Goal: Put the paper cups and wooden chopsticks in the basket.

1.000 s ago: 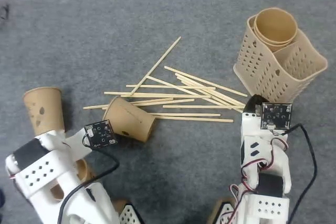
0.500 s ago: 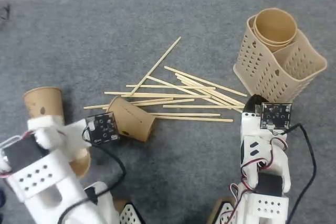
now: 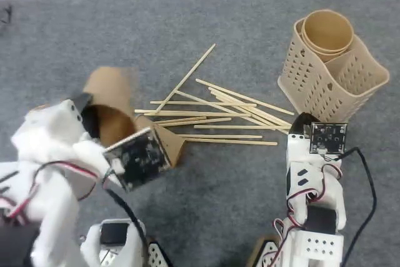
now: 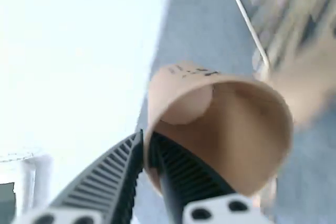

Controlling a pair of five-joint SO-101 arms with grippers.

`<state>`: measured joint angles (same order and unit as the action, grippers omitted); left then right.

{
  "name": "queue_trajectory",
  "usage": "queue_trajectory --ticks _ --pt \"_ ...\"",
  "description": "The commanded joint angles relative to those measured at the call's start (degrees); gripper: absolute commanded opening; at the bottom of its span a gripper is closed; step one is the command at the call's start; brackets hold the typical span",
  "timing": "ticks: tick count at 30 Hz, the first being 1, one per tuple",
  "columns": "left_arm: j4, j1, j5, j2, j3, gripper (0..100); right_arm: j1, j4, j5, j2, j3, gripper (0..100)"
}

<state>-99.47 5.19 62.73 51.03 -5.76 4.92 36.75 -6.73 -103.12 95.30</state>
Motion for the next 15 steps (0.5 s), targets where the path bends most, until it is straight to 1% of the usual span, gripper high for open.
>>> queue_trajectory --ticks 1,4,7,11,15 --pt "6.24 -5.36 -17.93 -9.41 -10.59 1 -0.40 -0.66 -1.14 -0.92 0.44 0.8" --pt "11.16 -9.58 -27.52 -16.53 -16.40 1 -0.40 -0.66 -1.14 -0.92 0.53 0.8" --pt "14.42 -15.21 -34.46 -24.26 -22.73 1 -0.31 -0.57 -1.14 -0.92 0.62 0.8" --pt "16.18 -22.15 -40.70 -36.40 -31.78 1 -0.04 1.19 -1.14 -0.92 0.26 0.8" --pt "16.09 -28.48 -44.84 -50.20 -42.77 1 0.04 1.89 -1.14 -0.92 0.09 0.8"
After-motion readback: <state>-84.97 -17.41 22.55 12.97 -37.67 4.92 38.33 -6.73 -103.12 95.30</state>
